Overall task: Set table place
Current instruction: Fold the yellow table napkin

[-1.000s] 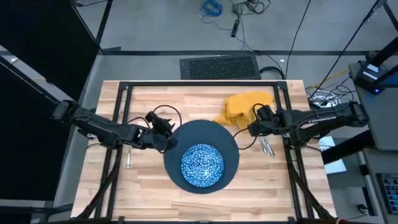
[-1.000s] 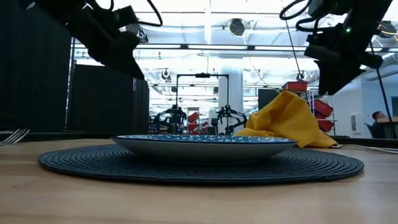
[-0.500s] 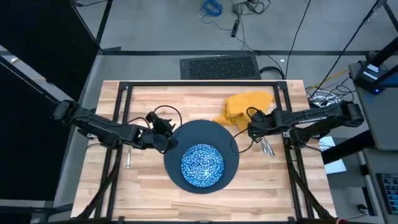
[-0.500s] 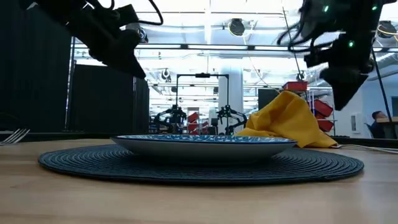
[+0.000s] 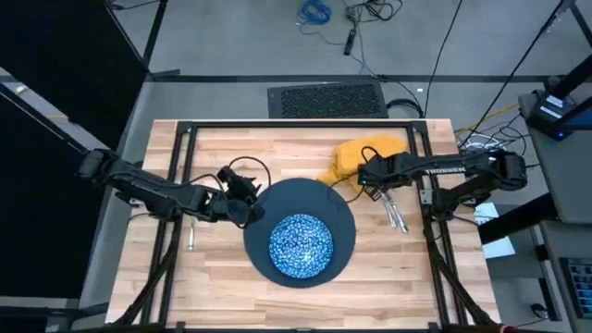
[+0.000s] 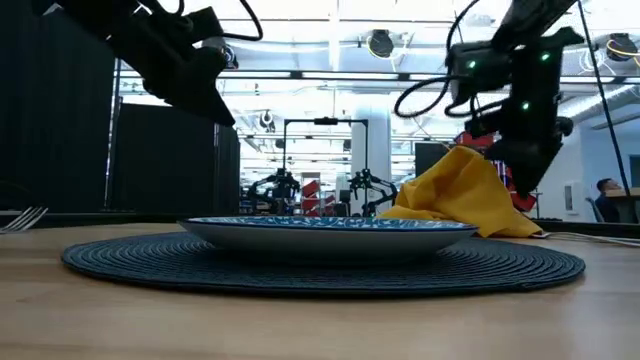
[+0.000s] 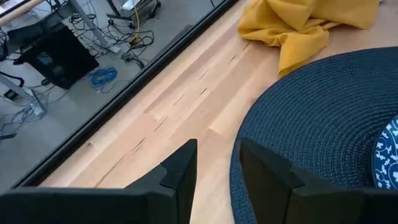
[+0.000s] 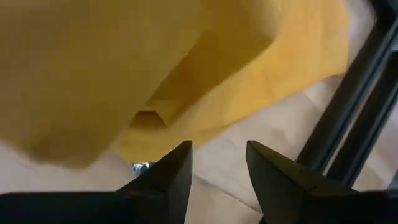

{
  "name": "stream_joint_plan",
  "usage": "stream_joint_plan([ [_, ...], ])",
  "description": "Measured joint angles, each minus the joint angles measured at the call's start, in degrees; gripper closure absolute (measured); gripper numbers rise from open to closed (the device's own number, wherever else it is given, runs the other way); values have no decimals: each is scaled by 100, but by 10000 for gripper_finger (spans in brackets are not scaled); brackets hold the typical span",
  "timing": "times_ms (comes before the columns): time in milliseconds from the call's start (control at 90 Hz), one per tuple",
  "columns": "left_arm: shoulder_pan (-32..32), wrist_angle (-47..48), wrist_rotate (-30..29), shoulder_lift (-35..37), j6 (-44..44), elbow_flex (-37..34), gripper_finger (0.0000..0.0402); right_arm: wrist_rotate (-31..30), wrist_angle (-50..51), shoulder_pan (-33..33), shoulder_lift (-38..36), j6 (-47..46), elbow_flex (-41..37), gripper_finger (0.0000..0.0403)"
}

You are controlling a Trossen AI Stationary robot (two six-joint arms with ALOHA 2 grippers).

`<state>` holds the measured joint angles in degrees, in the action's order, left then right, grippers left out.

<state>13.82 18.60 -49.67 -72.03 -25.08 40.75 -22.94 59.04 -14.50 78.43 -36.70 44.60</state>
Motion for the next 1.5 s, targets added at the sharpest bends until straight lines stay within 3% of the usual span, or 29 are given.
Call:
stream_joint_plan([
  [189,0,18,2,0,0,0,294,377,-463,-228,373,356,0,261],
  [556,2,45,2,0,0,0,294,184,-847,-422,922,804,0,266],
  [667,0,45,2,0,0,0,294,181,-874,-472,945,933,-2,297],
  [833,1,45,2,0,0,0,294,214,-931,-444,940,1068,-2,388],
  [1100,0,42,2,0,2,0,294,353,-734,-217,938,1049,35,401],
  [1322,2,40,2,0,1,0,294,-121,-428,110,938,1042,623,402],
  [1500,2,38,5,0,0,0,294,-155,-172,449,936,1128,1529,402],
])
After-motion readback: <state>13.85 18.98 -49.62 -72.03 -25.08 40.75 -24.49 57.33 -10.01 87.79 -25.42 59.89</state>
